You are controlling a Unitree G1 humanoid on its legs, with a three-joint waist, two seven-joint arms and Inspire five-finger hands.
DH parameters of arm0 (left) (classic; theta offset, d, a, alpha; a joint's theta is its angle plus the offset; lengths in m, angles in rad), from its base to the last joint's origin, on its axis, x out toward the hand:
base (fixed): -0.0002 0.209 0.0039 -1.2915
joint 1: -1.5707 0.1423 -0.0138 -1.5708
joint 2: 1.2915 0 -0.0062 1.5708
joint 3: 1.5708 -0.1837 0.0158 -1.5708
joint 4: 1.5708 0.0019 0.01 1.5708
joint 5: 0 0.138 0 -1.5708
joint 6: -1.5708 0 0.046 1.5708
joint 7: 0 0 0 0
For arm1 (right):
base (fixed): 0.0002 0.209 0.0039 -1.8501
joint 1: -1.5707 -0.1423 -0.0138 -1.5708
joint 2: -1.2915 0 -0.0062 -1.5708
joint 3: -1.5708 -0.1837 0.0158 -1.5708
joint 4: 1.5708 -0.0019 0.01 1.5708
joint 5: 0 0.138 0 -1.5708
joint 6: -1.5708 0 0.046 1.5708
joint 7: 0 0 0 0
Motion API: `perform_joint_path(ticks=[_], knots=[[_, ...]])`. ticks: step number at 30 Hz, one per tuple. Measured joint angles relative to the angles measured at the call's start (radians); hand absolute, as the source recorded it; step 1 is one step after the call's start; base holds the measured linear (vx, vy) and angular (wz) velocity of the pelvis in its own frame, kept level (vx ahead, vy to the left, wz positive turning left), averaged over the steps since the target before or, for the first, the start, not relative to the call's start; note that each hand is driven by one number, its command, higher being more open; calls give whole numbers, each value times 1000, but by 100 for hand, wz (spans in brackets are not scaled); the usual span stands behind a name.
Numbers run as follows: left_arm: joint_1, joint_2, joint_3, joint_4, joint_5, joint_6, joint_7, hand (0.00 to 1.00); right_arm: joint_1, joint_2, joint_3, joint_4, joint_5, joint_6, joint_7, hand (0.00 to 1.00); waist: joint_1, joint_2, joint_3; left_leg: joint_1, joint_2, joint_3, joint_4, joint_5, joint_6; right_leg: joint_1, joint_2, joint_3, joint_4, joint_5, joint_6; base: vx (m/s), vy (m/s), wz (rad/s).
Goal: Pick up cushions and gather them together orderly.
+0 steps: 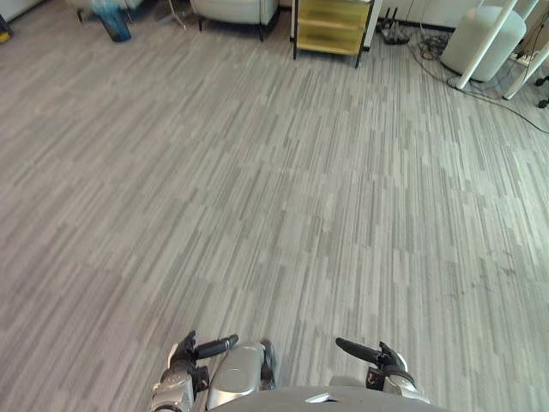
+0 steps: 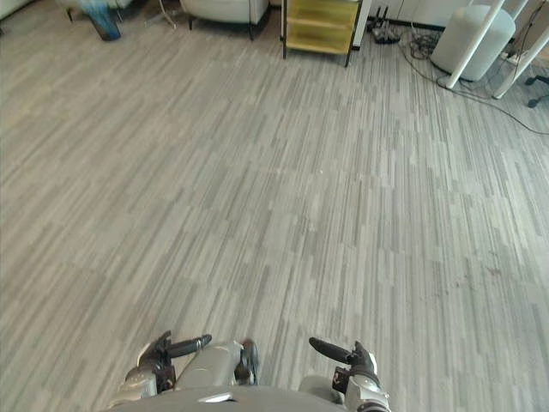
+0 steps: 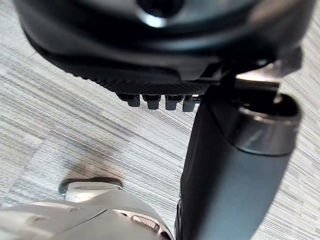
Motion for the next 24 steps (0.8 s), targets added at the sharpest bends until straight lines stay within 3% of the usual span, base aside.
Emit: perform_joint_path(ticks=[1,2,3,4,5,6,9,10,11,13,14,17,19,20,21,22,23,24], knots=[[-1,-2,0,0,0,0,0,100,-3,-2,0,-12,0,-5,1,100,-12,9,5,49,15,-26,-31,-11,-14,-54,17,-31,-109,-23,-9,624,-178,78],[-3,-4,2,-1,1,-4,1,100,-2,0,-2,-25,0,-10,3,100,-21,9,4,88,38,-59,-56,-29,-39,-89,54,-35,-306,-13,4,413,-182,71],[-6,-3,3,-2,1,-5,1,100,-2,3,-5,-28,-1,-11,4,100,-23,8,4,103,45,-72,-63,-37,-52,-95,66,-31,-383,-3,13,658,-346,77],[-6,5,3,-2,3,-6,0,100,-2,9,-15,-25,-3,-12,5,100,-25,-5,5,138,55,-102,-80,-56,-80,-105,90,2,-558,48,41,445,-255,69],[-3,5,4,2,9,-5,1,100,-1,12,-26,-21,-1,-9,5,100,-30,-7,4,167,64,-125,-90,-74,-100,-94,107,12,-584,161,0,783,-430,60],[-2,-11,13,8,11,-5,3,100,-2,3,-38,-9,-9,-4,4,100,-12,23,-12,185,111,-147,-102,-65,-108,-74,141,-3,-567,129,-49,563,-335,41],[-1,-32,19,0,22,-6,2,100,3,6,-76,-11,-8,2,2,100,-17,35,-20,175,136,-182,-30,-19,-129,-44,144,-31,-515,24,-79,625,-406,53],[-4,-37,25,-5,33,-6,-1,100,22,10,-73,-31,-8,1,2,100,-30,45,-26,99,158,-212,145,-11,-138,10,151,-73,-549,-15,-76,599,-436,90],[-10,-49,53,-23,36,-5,-3,100,38,15,-70,-53,-7,0,2,100,-30,57,-22,-18,193,-223,421,38,-166,79,174,-100,-592,-33,-82,571,-410,81],[-5,-58,73,-48,38,-5,-3,100,48,23,-48,-57,5,0,-3,100,-18,61,-19,-127,251,-190,668,39,-164,169,209,-114,-654,-39,-93,426,-254,29],[-8,-56,78,-66,42,-5,-5,100,52,25,-27,-57,12,2,-3,100,-10,49,-14,-196,274,-146,750,22,-152,244,217,-121,-705,-41,-96,318,-157,16],[-12,-50,65,-106,42,-11,-4,100,55,43,-32,-59,15,1,-9,100,7,27,-12,-314,275,-74,638,-12,-138,350,215,-129,-805,-38,-89,320,-129,8],[-22,-46,54,-109,41,-17,-2,100,58,48,-35,-60,20,3,-12,100,15,24,-10,-362,235,-42,349,3,-142,414,205,-129,-858,-42,-63,439,-5,-6],[-23,-47,53,-108,40,-18,-2,100,59,49,-35,-60,22,3,-13,100,17,22,-9,-362,217,-43,258,30,-141,427,198,-128,-866,-46,-55,495,131,-20],[-25,-48,53,-104,35,-18,-1,100,63,48,-35,-58,28,4,-15,100,24,22,-6,-366,173,-59,56,169,-137,458,187,-108,-881,-68,-23,448,138,-30],[-24,-47,53,-99,30,-17,0,100,65,49,-34,-56,32,8,-17,100,30,20,-7,-352,158,-72,26,242,-139,470,182,-92,-887,-74,-14,568,162,-39],[-23,-29,54,-99,26,-17,-1,100,59,59,-34,-55,35,10,-19,100,28,-3,-6,-322,128,-69,-17,297,-152,478,162,-60,-892,-74,-11,386,84,-17],[-33,-20,45,-96,26,-18,1,100,59,71,-33,-53,41,10,-19,100,20,-25,-5,-317,113,-71,-16,293,-140,470,142,-32,-889,-52,3,467,110,-2]])
